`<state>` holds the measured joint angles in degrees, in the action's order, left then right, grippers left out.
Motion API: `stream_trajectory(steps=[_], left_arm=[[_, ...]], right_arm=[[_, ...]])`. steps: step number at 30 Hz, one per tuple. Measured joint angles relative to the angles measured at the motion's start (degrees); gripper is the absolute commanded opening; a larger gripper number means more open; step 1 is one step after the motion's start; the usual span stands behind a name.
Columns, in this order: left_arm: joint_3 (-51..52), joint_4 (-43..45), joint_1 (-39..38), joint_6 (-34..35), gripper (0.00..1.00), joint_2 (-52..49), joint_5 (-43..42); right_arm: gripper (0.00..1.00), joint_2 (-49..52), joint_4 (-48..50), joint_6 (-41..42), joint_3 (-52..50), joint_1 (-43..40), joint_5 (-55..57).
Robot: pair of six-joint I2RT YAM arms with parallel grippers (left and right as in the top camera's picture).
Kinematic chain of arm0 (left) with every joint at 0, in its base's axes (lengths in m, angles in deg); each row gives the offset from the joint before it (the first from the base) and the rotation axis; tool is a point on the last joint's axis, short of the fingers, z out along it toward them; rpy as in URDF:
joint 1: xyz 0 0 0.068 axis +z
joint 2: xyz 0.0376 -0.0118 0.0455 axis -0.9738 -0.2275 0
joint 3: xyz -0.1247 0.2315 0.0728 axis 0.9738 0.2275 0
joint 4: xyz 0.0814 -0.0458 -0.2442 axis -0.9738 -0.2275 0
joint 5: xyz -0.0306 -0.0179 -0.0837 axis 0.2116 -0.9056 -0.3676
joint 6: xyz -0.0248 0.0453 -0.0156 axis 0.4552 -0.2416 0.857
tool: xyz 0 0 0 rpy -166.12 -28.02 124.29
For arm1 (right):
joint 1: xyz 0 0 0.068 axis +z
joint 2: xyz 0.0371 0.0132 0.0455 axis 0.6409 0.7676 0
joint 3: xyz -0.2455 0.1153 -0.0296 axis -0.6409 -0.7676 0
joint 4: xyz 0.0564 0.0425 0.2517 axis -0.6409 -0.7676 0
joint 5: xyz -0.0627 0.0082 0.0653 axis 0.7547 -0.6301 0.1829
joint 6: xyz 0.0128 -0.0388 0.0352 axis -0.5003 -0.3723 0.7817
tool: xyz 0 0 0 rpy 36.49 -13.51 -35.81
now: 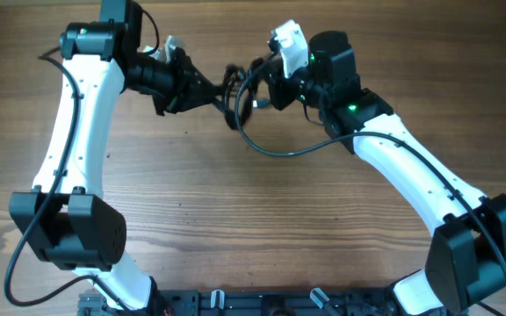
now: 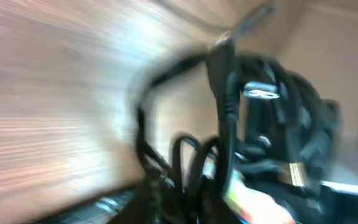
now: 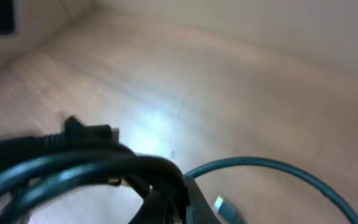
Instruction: Untangle cables
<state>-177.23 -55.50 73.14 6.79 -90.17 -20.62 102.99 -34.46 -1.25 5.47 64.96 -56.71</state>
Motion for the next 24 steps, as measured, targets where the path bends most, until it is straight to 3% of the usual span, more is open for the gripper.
stream_trajectory(steps=[1, 4, 8, 12, 18, 24], left_arm=[[0.0, 0.3, 0.0, -0.8, 0.57, 0.0, 4.6], [0.0, 0.5, -0.1, -2.1, 0.67, 0.0, 14.5], [0.0, 1.0, 0.1, -2.8, 0.6, 0.0, 23.6], [0.0, 3.0, -0.2, -9.4, 0.53, 0.0, 22.9], [0.0, 5.7, -3.9, -20.3, 0.6, 0.0, 20.0], [4.6, 10.2, -6.0, -13.9, 0.64, 0.0, 23.7]], right_arm=[[0.04, 0.0, -1.8, 1.6, 0.0, 0.0, 0.2], [0.04, -0.1, -9.0, 6.1, 0.1, 0.0, 0.9], [0.04, -0.5, -15.8, 11.6, 0.1, -0.6, 3.2], [0.04, -1.2, -22.4, 14.3, 0.1, -0.7, 3.7], [0.04, -1.2, -24.8, 14.6, 0.1, -0.7, 1.9], [0.04, -1.2, -24.8, 14.6, 0.1, -0.7, -1.7]])
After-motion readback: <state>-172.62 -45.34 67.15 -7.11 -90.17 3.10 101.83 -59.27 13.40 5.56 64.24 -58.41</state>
